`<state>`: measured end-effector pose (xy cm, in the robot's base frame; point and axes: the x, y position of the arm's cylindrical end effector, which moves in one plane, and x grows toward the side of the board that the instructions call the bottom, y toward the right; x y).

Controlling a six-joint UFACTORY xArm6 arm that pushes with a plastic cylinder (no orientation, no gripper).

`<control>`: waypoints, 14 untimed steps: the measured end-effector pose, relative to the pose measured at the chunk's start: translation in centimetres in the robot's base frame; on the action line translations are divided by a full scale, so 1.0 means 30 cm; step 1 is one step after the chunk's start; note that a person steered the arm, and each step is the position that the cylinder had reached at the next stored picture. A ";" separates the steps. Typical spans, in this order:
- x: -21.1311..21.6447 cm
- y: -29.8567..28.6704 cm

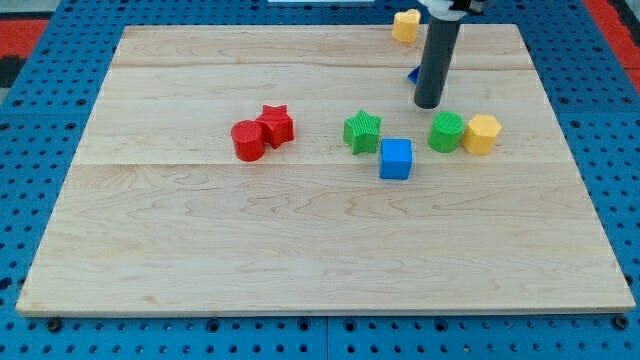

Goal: Push the blue triangle into the blue cube

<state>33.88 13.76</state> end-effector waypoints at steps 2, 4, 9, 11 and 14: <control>-0.182 0.191; -0.205 -0.092; 0.030 -0.149; 0.242 -0.165; 0.396 -0.141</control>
<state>45.76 9.52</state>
